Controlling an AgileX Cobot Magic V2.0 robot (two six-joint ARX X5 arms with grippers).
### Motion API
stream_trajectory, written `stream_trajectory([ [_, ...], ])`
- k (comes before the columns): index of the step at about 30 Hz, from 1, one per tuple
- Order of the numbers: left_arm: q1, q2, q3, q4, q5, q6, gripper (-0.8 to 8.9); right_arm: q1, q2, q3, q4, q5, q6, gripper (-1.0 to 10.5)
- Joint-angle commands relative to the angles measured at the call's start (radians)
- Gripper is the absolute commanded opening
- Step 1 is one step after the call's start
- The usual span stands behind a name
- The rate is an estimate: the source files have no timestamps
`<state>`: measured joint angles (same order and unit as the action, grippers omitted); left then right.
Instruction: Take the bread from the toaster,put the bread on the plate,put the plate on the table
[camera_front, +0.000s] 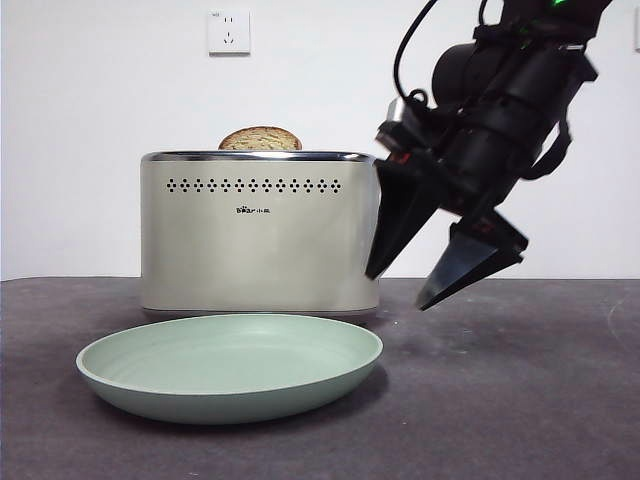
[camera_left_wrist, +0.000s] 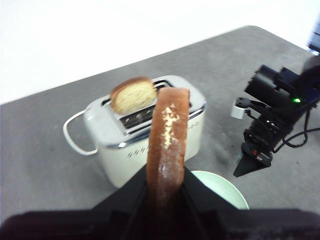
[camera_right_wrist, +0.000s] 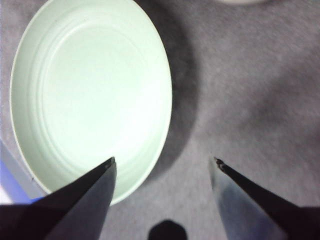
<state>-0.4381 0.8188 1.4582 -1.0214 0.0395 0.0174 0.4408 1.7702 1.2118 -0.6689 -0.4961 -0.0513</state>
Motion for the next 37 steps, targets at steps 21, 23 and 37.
stream_trajectory([
  [21, -0.001, -0.339, -0.211, -0.022, -0.105, -0.229, -0.08, 0.065, 0.14, -0.001, 0.111, 0.008, 0.041, -0.1],
  [23, -0.001, -0.339, -0.211, -0.018, -0.077, -0.228, -0.09, 0.065, 0.134, -0.001, 0.107, 0.008, 0.051, -0.1],
  [37, -0.001, -0.108, -0.211, 0.111, 0.321, -0.227, -0.09, 0.063, -0.162, 0.001, 0.064, 0.087, 0.087, -0.1],
])
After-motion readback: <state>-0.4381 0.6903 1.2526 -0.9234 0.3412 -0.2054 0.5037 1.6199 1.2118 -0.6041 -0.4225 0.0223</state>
